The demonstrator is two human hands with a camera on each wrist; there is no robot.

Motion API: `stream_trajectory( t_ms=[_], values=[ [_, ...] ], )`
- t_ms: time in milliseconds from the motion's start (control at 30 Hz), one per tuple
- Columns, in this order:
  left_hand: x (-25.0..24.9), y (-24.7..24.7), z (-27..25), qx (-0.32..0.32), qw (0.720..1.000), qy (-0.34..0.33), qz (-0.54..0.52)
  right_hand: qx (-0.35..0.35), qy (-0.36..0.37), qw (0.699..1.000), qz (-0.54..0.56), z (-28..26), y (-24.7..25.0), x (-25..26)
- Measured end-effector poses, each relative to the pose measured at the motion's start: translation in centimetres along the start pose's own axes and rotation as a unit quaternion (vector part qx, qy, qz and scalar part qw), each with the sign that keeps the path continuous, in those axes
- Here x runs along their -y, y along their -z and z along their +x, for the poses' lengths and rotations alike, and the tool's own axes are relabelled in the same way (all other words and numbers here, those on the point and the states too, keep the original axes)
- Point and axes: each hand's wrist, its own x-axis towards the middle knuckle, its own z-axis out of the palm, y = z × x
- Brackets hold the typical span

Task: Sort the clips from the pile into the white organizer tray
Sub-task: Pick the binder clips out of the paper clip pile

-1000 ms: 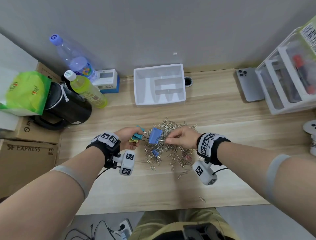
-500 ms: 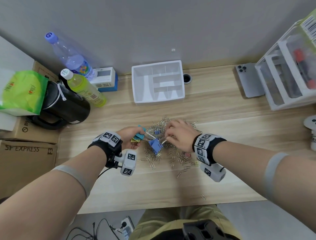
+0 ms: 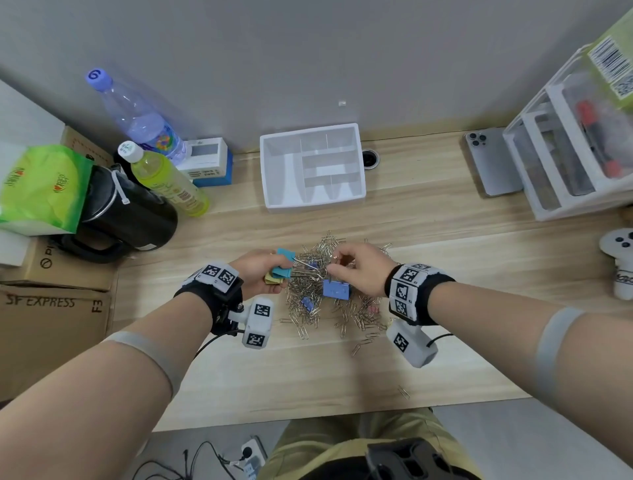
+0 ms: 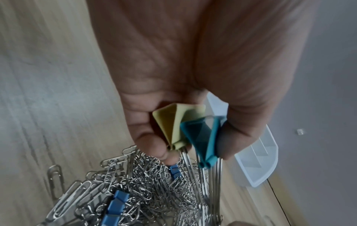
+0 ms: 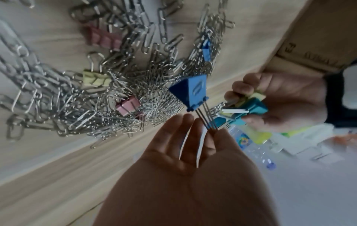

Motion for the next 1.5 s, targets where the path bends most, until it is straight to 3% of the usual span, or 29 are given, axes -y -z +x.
stream_trajectory(
  t_ms=[167, 267, 500, 767, 933, 1267, 1400, 1500],
  values=[
    [0.2, 0.1, -0.2, -0.023, 0.999, 0.007, -0.036, -0.005, -0.089, 0.970, 0.226, 0.6, -0.3, -0.2],
    [0.1, 0.1, -0.5, -0.018, 0.999, 0.014, -0.049, 0.000, -0.109, 0.947, 0.301, 1.0, -0.4, -0.4],
    [0.0, -0.5, -0.8, 0.038, 0.998, 0.010, -0.042, 0.048, -0.127, 0.963, 0.234, 0.6, -0.8, -0.3],
    [-0.8, -2.9, -1.1, 0.123, 0.992, 0.008, -0.001, 0.051, -0.143, 0.951, 0.270, 0.7, -1.9, 0.0],
    [-0.7, -3.5, -1.4, 0.171, 0.985, 0.027, -0.010, 0.020, -0.152, 0.961, 0.232, 0.6, -2.2, 0.0],
    [-0.3, -3.8, -0.9, 0.181, 0.980, 0.068, 0.040, -0.058, -0.148, 0.957, 0.244, 0.4, -2.4, -0.5],
    [-0.4, -3.8, -1.0, 0.177, 0.981, 0.071, 0.034, -0.085, -0.194, 0.929, 0.304, 0.8, -2.1, -0.7],
    [-0.4, -3.8, -1.0, 0.163, 0.984, 0.063, 0.027, -0.079, -0.243, 0.879, 0.403, 0.8, -1.5, -1.1]
  ],
)
